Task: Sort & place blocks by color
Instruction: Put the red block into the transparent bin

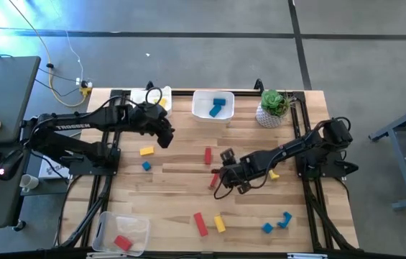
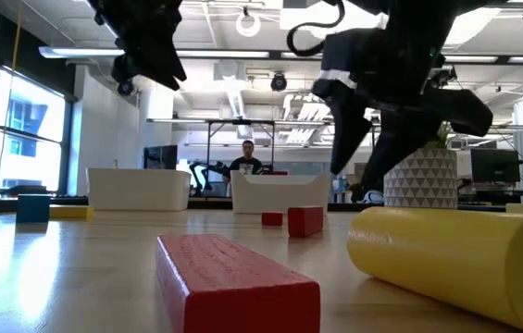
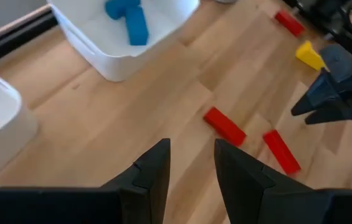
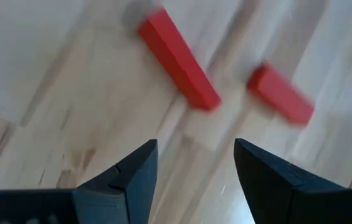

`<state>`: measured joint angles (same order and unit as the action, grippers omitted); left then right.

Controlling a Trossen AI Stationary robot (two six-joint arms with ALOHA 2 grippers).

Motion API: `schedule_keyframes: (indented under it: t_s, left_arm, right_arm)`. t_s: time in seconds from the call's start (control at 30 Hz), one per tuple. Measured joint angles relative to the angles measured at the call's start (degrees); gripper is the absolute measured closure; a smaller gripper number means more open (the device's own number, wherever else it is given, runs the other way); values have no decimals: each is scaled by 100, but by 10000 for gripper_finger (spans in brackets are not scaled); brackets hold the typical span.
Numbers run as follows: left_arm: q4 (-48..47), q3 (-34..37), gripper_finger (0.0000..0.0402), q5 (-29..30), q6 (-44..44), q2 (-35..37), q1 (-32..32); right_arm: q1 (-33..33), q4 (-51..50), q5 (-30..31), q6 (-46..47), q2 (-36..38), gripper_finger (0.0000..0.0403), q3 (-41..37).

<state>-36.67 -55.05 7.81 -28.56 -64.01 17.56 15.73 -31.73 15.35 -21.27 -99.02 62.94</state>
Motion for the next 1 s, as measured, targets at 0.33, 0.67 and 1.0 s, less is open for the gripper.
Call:
schedule_keyframes:
  t_s: [0.33, 0.67, 1.0]
  left_arm:
    - [0, 0, 291, -7, -299, 0, -590]
    - [16, 0, 291, 38, -282, -6, -724]
    - [8, 0, 291, 354, -207, -5, -708]
  right_arm:
    - [-133, 735, -515, -794, 0, 206, 0]
    - [-501, 1244, -1255, -1058, -286, 206, -2]
    - [-667, 1498, -1609, -1389, -673, 206, -2]
